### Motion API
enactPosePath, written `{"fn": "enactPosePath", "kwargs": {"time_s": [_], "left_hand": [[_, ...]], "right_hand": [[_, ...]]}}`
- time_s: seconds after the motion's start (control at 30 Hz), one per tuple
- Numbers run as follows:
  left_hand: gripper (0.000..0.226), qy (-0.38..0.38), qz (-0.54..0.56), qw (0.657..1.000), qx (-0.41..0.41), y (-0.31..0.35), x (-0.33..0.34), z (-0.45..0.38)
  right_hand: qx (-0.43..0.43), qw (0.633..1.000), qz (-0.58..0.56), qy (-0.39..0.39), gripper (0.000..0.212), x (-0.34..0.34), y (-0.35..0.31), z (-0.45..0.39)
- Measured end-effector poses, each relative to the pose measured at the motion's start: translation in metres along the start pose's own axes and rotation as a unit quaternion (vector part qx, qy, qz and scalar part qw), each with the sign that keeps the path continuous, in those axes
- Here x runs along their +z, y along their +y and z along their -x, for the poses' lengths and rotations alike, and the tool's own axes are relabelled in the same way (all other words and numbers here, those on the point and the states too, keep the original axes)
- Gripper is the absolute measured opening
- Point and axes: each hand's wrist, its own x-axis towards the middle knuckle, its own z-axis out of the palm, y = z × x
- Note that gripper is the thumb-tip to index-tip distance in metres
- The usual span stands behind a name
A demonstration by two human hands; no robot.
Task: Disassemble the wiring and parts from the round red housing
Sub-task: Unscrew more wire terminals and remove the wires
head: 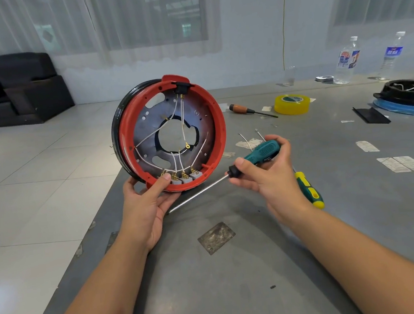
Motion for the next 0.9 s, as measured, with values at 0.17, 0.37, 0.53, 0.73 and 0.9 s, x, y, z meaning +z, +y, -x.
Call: {"fn": "enactPosePath", "kwargs": {"time_s": [0.17, 0.37, 0.53, 0.73, 0.9], "left_hand": [[0.063, 0.002, 0.008, 1.0, 0.01, -0.001, -0.003, -0.002], [0.07, -0.009, 0.004, 1.0, 0.006, -0.002, -0.005, -0.003], [0.08, -0.013, 0.003, 1.0, 0.012, -0.003, -0.004, -0.003], [0.089, -0.016, 0.0, 1.0, 0.008, -0.004, -0.004, -0.004], [0.087, -0.017, -0.001, 1.0, 0.007, -0.005, -0.005, -0.005]], "right_hand": [[-0.071, 0.996, -0.005, 0.059, 0.066, -0.014, -0.014, -0.012], [-0.135, 0.985, -0.024, 0.109, 0.07, -0.027, -0.027, -0.016], [-0.132, 0.986, 0.009, 0.099, 0.07, -0.023, -0.025, -0.014], [-0.121, 0.987, 0.031, 0.098, 0.069, -0.012, -0.02, -0.013], [-0.111, 0.988, 0.041, 0.095, 0.07, -0.009, -0.02, -0.014]]}}
